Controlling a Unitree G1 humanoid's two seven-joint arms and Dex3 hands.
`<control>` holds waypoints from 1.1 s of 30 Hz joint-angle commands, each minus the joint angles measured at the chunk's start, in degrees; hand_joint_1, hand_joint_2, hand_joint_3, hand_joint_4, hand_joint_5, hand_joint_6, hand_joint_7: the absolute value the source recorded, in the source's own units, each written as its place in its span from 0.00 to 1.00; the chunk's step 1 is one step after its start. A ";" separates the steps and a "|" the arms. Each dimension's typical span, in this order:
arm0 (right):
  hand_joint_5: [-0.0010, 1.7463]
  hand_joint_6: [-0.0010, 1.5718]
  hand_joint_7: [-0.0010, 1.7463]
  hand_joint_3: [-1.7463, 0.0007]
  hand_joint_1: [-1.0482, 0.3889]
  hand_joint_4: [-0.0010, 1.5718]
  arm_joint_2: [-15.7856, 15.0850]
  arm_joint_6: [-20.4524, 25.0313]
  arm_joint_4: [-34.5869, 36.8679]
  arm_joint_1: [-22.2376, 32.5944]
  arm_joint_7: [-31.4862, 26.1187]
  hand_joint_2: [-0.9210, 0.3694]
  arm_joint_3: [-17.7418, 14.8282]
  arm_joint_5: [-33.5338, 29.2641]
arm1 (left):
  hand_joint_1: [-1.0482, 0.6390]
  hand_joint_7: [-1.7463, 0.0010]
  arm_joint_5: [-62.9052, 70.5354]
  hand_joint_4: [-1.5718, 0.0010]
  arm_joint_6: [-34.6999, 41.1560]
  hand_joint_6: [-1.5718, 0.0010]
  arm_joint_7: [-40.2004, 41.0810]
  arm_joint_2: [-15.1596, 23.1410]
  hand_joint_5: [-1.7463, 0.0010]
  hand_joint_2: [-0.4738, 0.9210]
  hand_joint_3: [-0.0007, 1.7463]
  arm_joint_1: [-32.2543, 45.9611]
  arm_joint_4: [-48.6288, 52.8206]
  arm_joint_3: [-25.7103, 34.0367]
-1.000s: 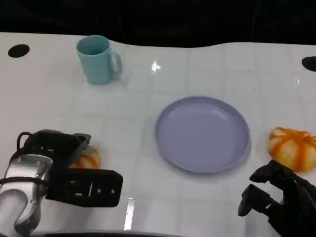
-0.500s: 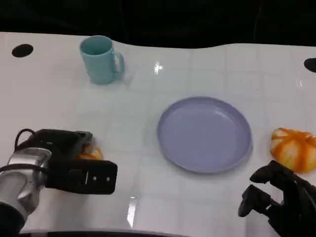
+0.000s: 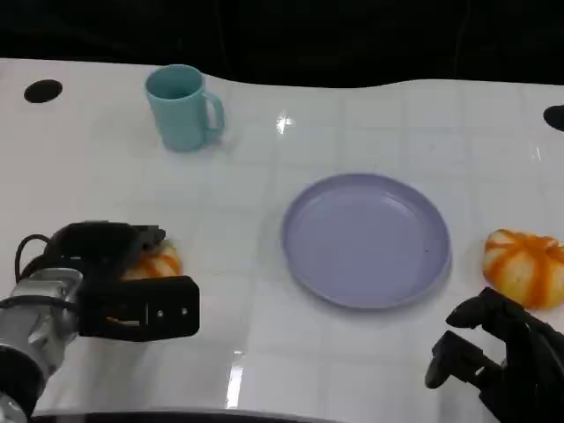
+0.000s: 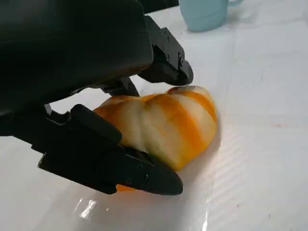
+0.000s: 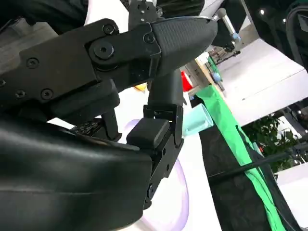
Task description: Grasp the bread from the table and place it into the plate.
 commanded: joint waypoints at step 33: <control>0.89 0.51 0.62 0.90 0.38 0.46 -0.73 0.47 0.98 -0.11 -0.13 0.00 -0.95 0.45 | 0.49 0.00 -12.53 0.45 -19.87 0.58 22.61 -6.92 0.00 0.71 0.71 -2.03 3.59 7.44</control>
